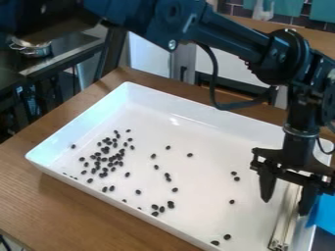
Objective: Sweep into pile
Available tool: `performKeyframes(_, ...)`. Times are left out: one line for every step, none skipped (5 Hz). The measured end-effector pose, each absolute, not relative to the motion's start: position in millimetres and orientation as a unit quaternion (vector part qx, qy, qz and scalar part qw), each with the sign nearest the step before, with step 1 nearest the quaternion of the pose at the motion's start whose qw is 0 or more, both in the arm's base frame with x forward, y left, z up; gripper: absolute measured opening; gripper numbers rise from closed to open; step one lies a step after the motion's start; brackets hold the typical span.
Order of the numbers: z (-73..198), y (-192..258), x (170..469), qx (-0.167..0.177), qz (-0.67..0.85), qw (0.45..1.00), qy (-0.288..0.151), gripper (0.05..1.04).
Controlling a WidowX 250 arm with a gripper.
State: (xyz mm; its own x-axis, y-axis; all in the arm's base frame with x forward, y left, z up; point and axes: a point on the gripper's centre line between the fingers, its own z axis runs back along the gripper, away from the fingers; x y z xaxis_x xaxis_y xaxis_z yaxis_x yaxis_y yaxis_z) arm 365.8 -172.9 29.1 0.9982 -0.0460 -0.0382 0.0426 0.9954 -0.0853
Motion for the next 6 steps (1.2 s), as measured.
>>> performKeyframes(29, -174, 364, -0.041, -0.017, 0.999, 0.024, 0.385)
performKeyframes(26, -169, 359, -0.043, -0.013, 0.998, 0.033, 0.346)
performKeyframes(26, -154, 355, -0.041, -0.019, 0.998, 0.039, 0.345)
performKeyframes(23, -138, 354, -0.042, -0.018, 0.998, 0.043, 0.345)
performKeyframes(23, -102, 356, -0.047, 0.006, 0.998, 0.044, 0.345)
performKeyframes(22, -70, 354, -0.054, 0.019, 0.998, 0.036, 0.345)
